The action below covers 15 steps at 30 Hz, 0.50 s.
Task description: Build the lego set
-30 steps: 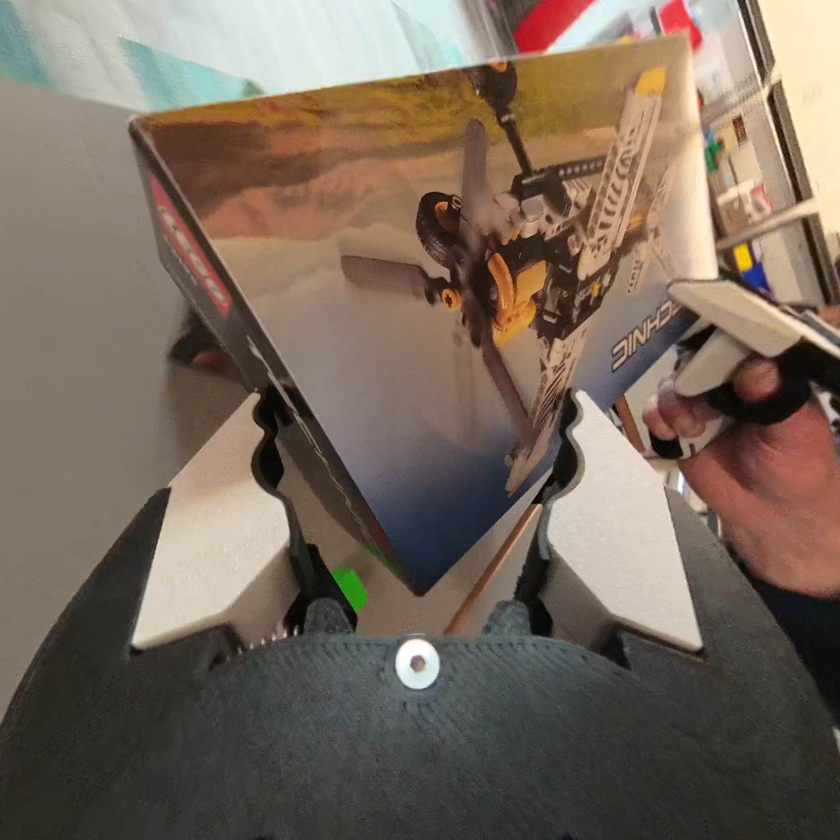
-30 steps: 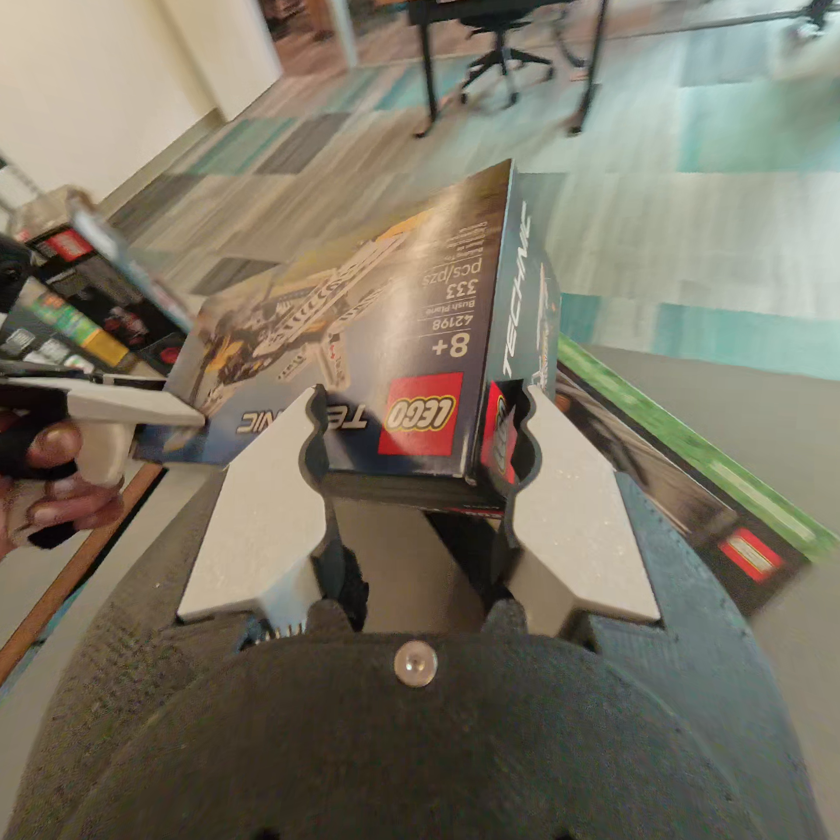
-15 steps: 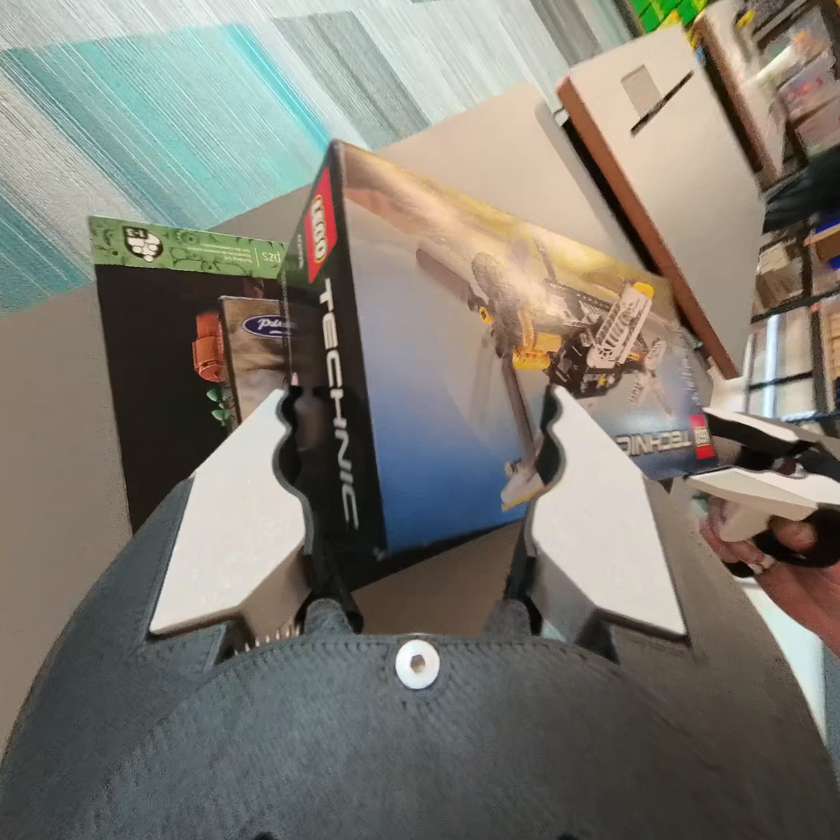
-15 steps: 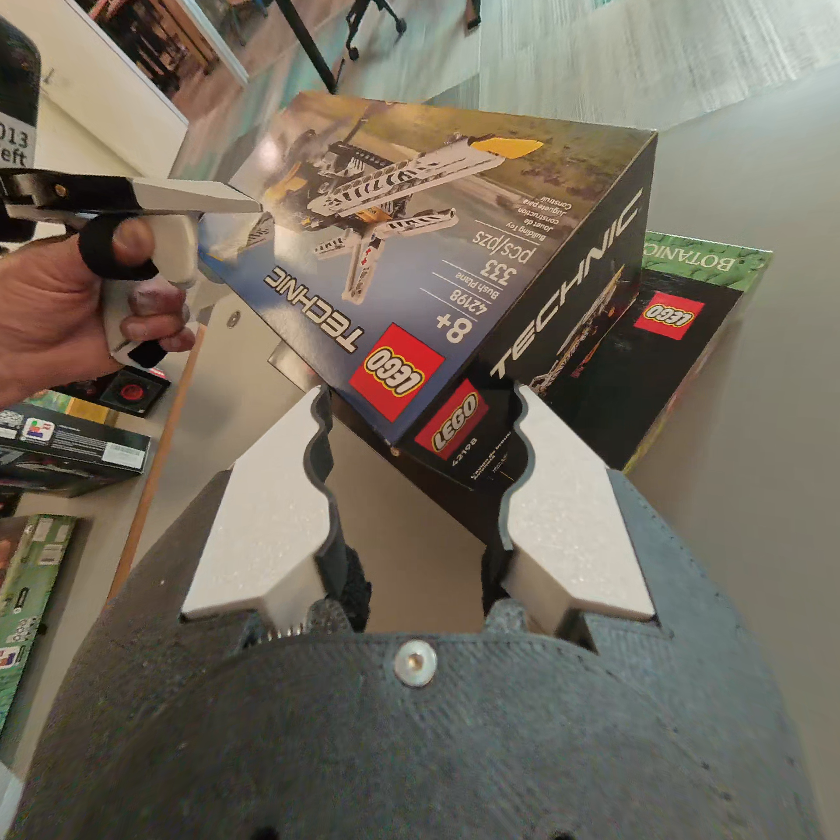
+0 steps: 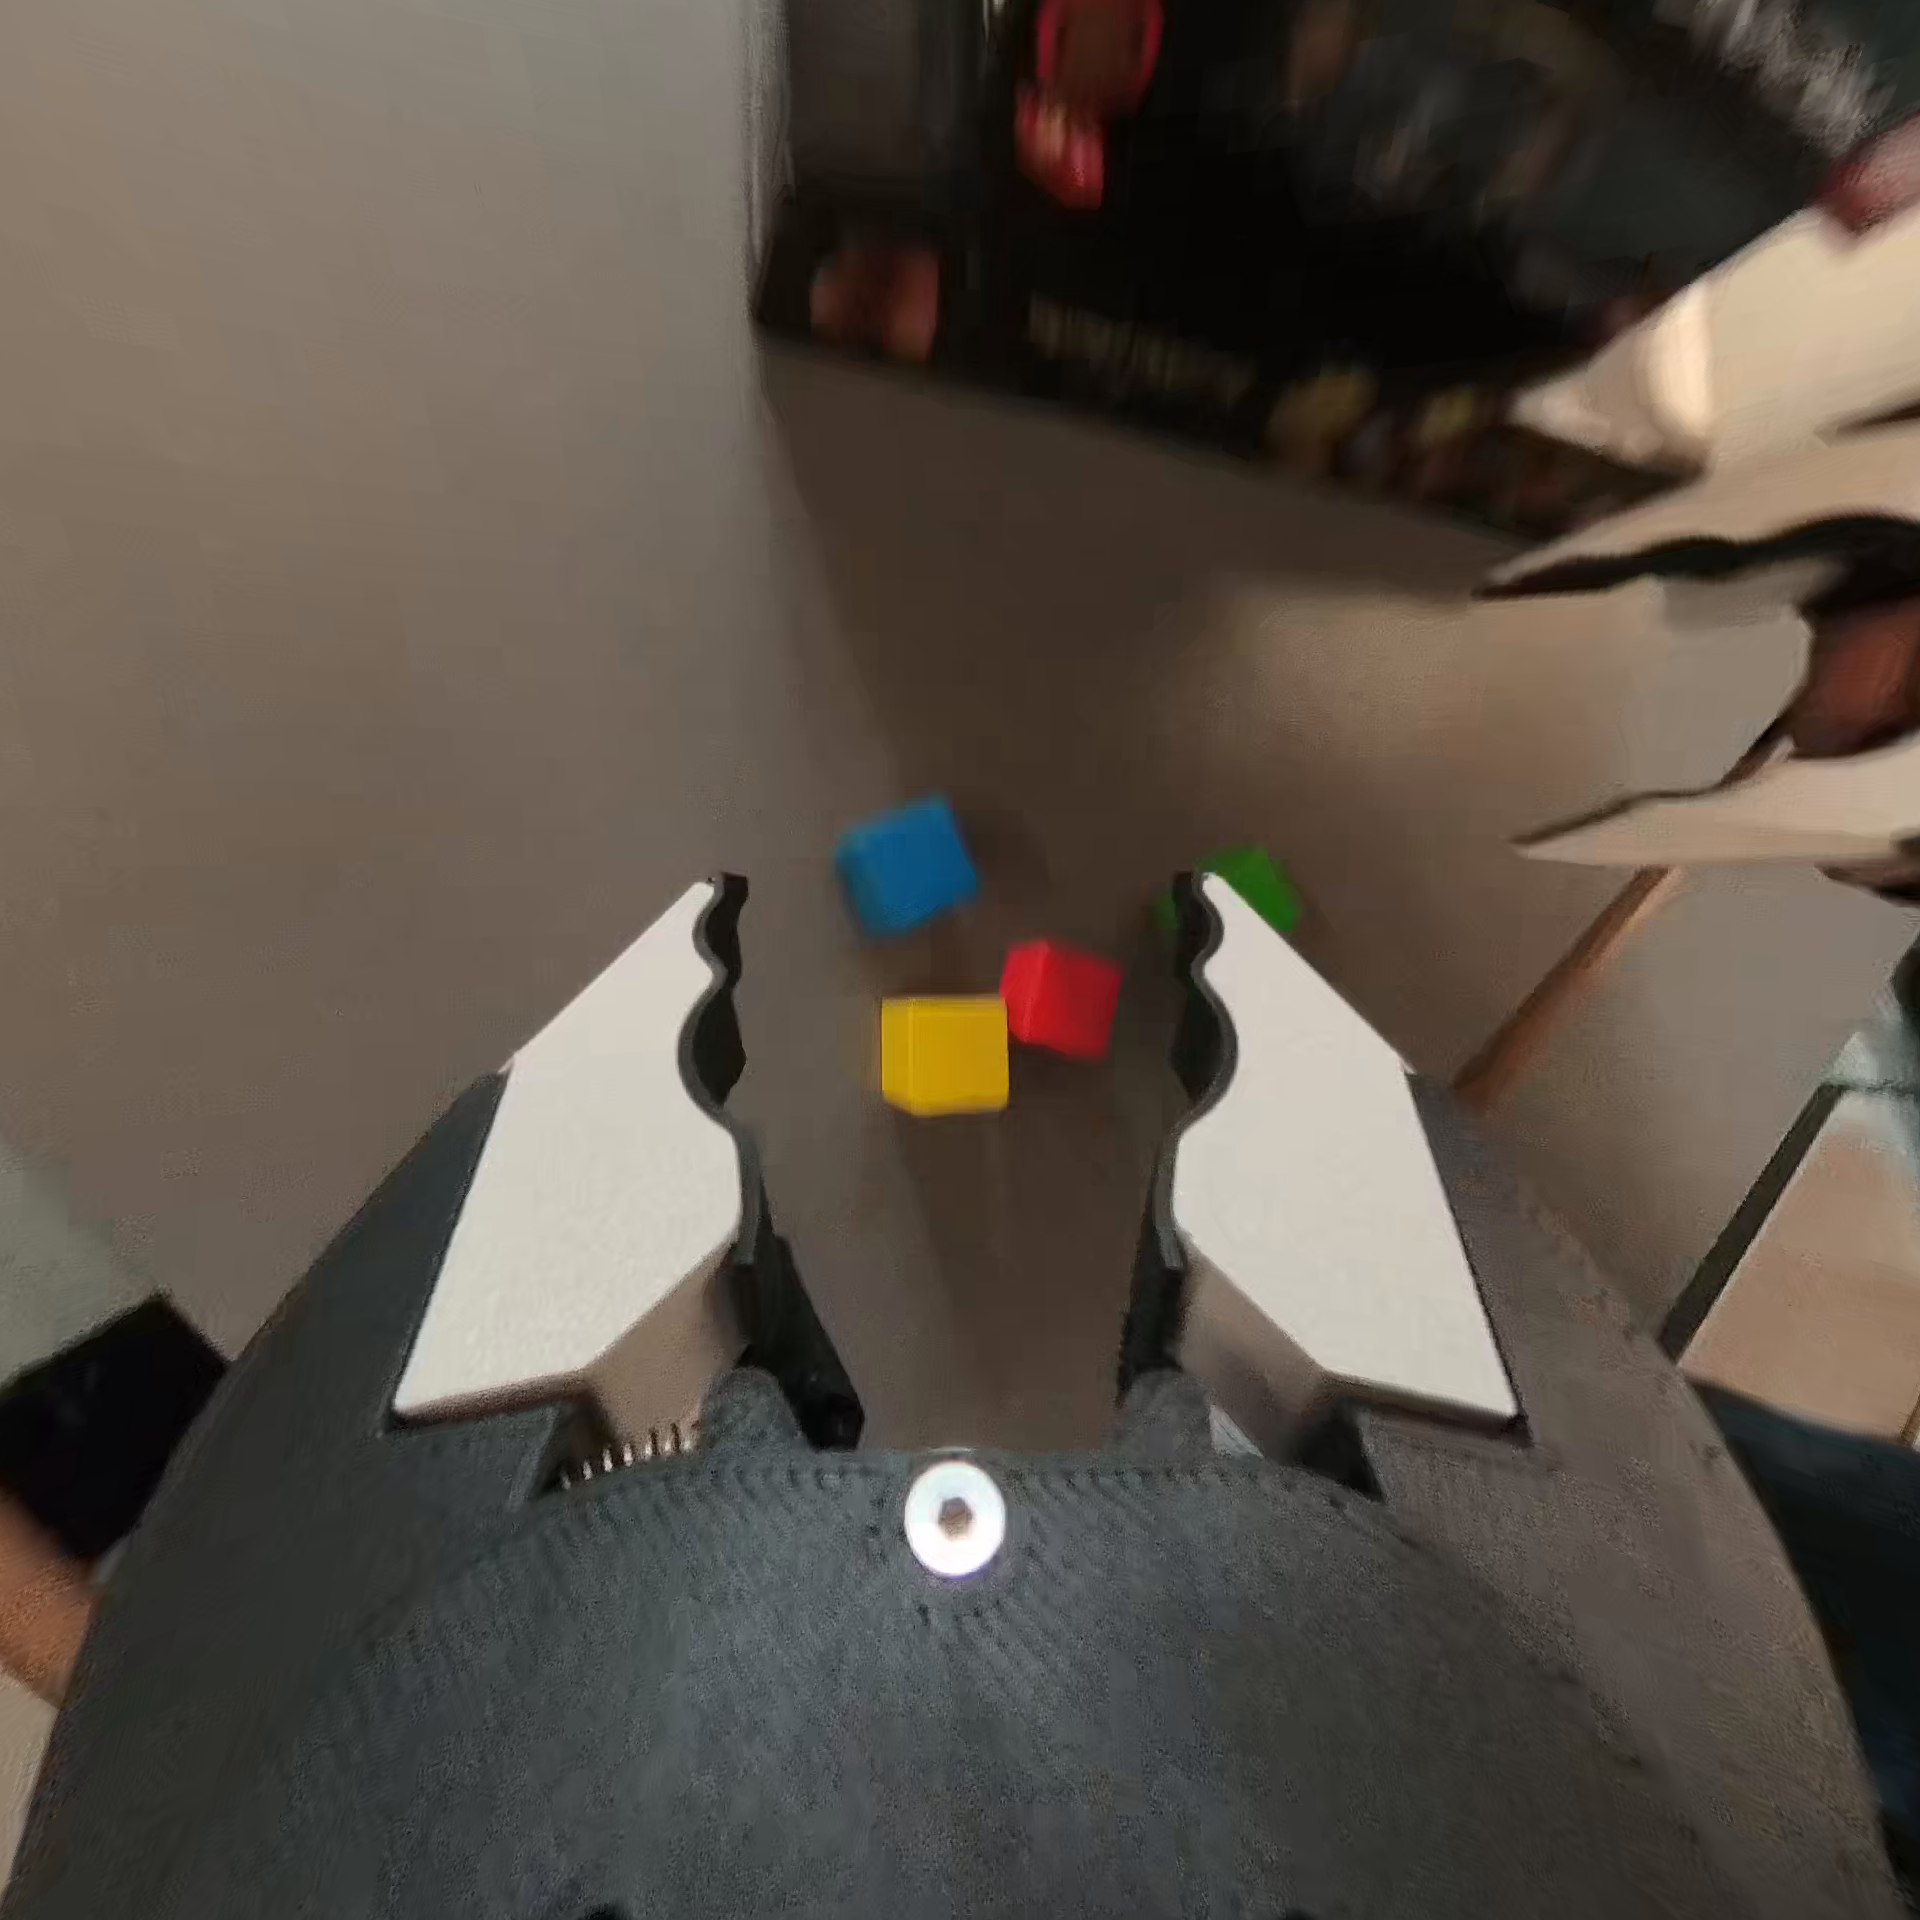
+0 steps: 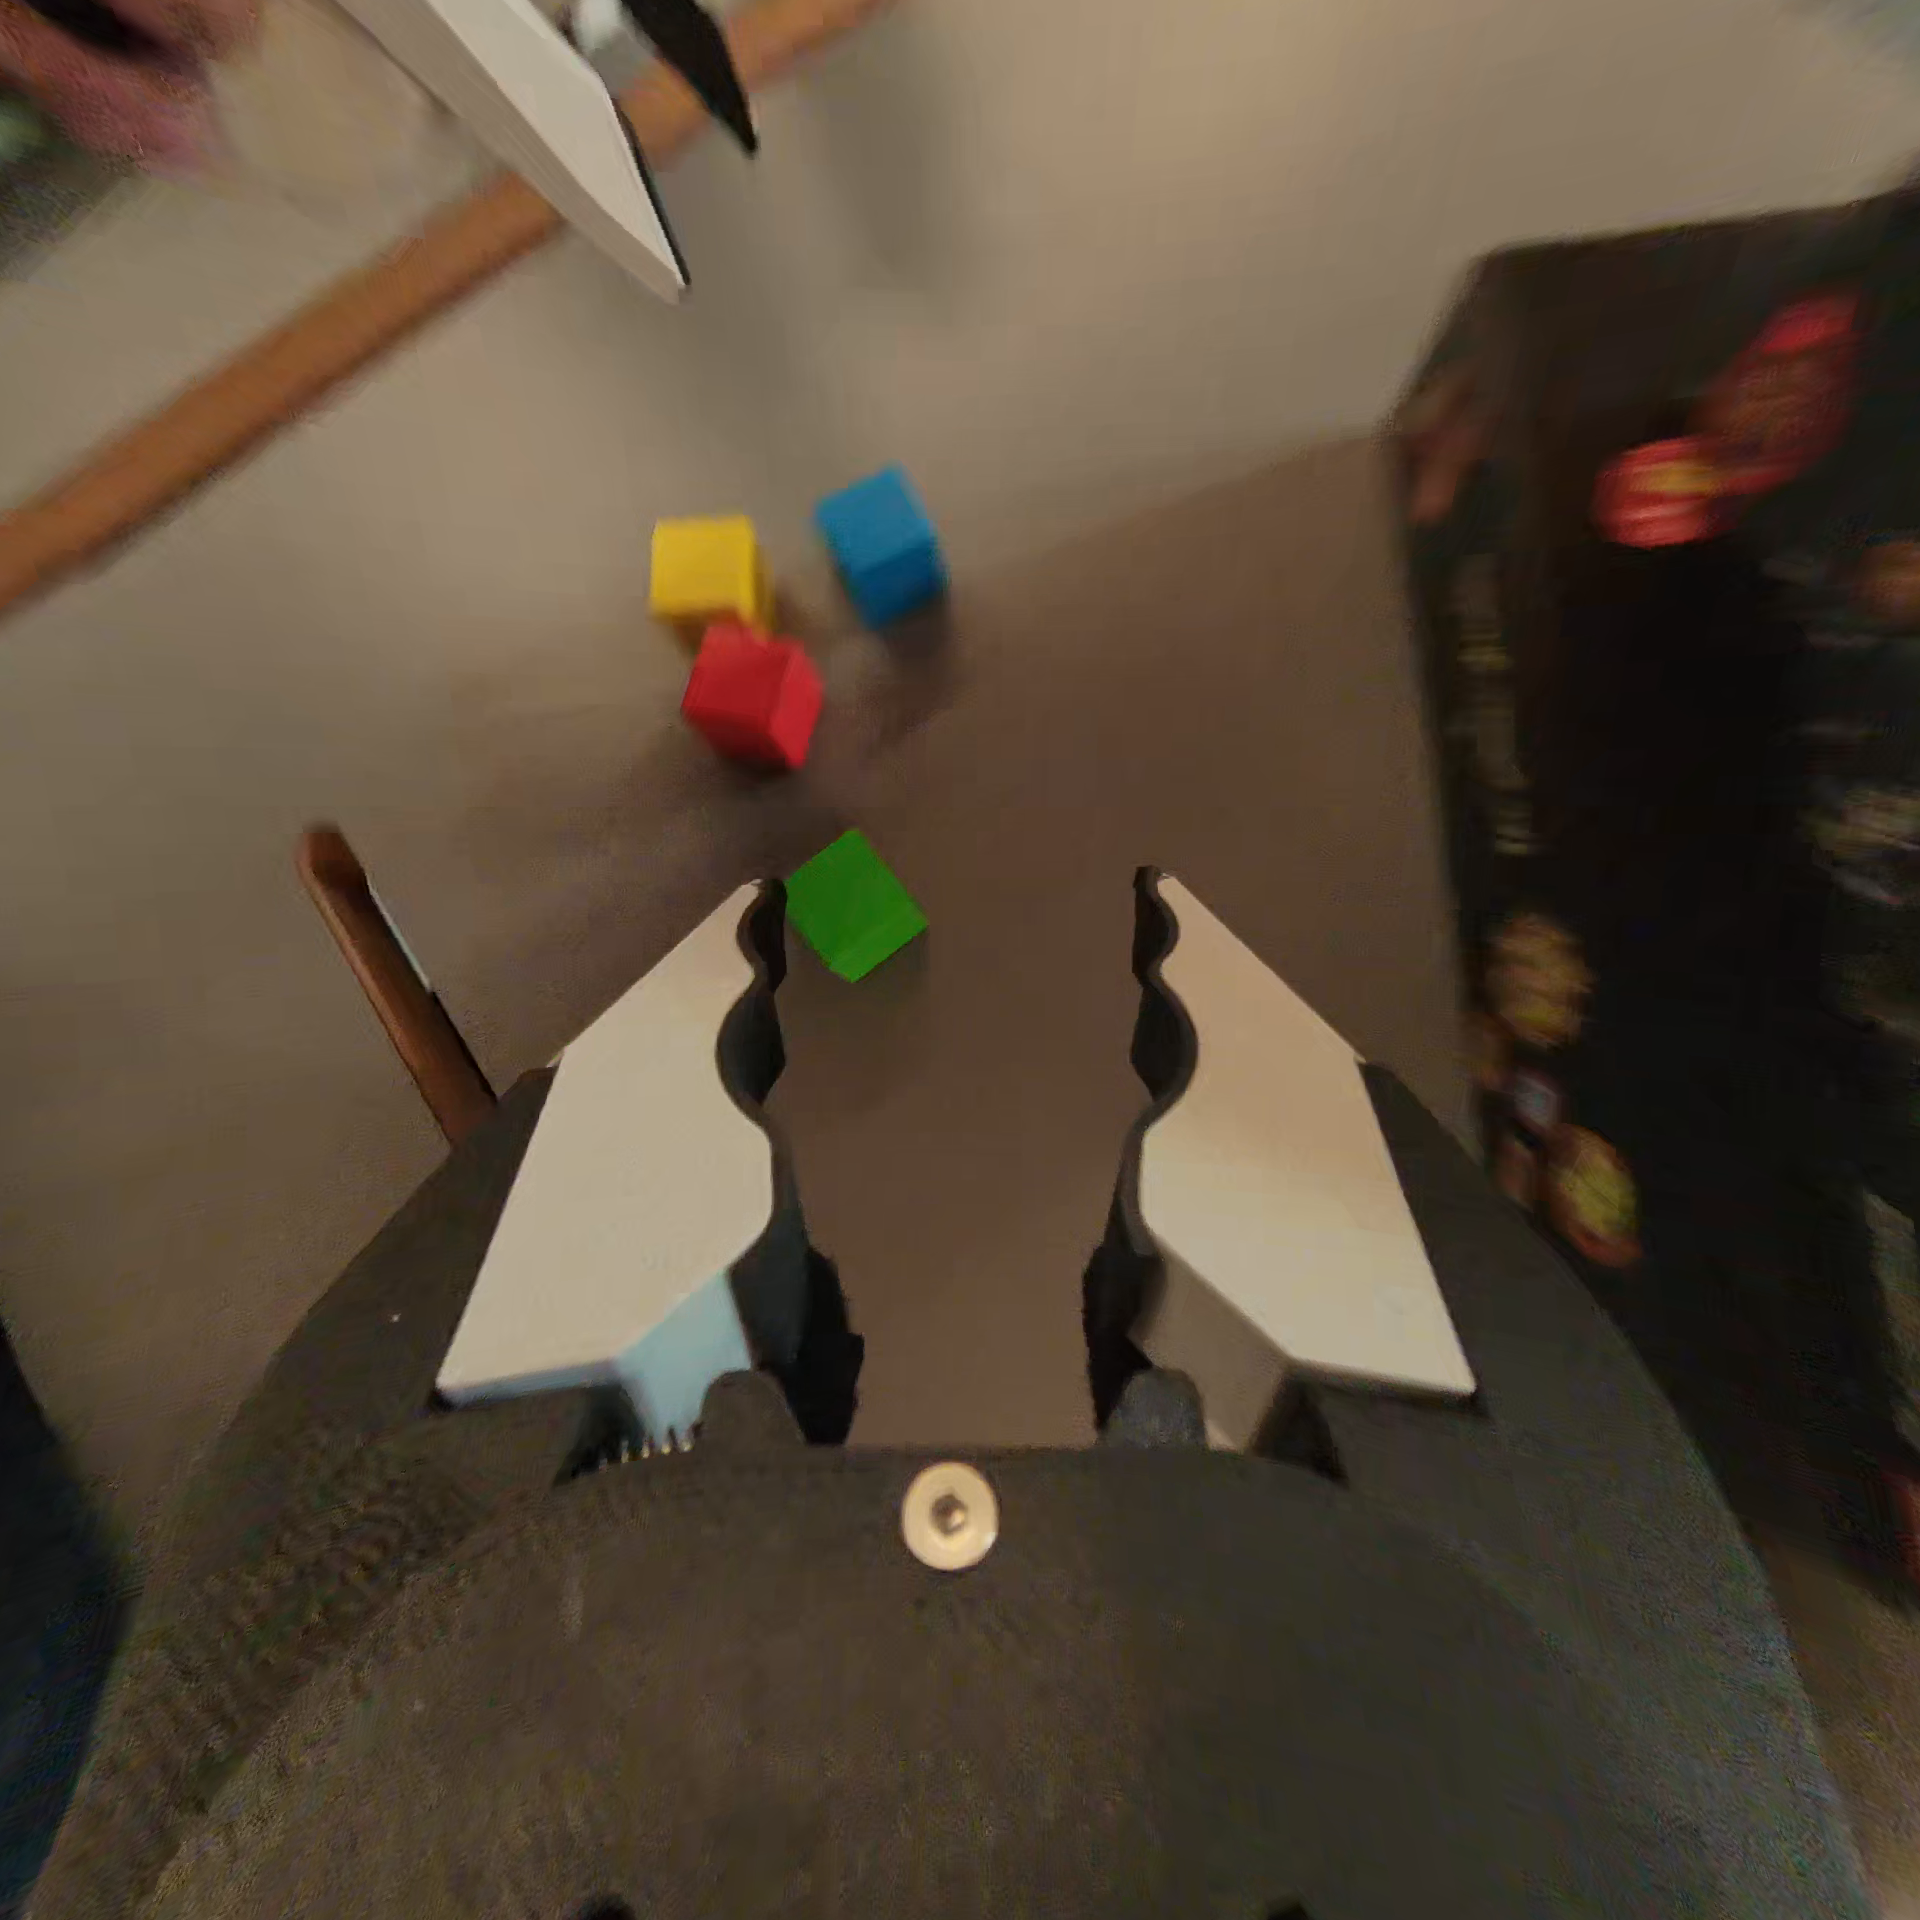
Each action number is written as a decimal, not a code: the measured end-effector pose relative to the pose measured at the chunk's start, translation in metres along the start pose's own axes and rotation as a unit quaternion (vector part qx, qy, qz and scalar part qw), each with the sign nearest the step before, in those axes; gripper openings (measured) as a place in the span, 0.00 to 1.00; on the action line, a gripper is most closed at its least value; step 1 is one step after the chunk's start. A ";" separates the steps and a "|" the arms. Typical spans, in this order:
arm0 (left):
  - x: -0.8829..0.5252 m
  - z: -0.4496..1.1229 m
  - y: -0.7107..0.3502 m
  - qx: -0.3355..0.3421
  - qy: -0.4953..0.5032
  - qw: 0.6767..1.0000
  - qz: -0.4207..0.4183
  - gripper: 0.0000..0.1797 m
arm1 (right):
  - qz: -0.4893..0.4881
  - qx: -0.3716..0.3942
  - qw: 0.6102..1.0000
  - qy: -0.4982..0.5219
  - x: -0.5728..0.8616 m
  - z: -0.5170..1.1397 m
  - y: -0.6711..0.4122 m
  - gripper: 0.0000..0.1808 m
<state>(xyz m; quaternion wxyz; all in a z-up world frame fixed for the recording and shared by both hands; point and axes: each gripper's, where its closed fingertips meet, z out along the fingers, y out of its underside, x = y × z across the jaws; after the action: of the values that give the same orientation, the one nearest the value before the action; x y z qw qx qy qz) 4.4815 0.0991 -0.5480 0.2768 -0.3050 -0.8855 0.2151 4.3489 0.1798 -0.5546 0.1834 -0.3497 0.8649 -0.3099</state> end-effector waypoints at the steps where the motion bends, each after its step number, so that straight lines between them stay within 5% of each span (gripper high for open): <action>1: 0.002 0.000 0.019 -0.016 -0.006 1.000 0.007 0.46 | -0.027 -0.031 0.999 -0.014 -0.009 0.020 0.010 0.37; 7: 0.008 0.019 0.084 -0.085 -0.029 0.993 0.074 0.41 | -0.117 -0.130 0.983 -0.050 -0.030 0.079 0.044 0.20; 15: 0.002 0.048 0.105 -0.113 -0.029 0.990 0.076 0.25 | -0.049 -0.071 0.996 -0.020 -0.008 0.044 0.007 0.19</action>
<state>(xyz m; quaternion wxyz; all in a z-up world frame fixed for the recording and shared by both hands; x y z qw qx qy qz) 4.4945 0.1658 -0.6413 0.1979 -0.3946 -0.8859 0.1427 4.3745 0.1709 -0.5911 0.1598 -0.4104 0.8626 -0.2490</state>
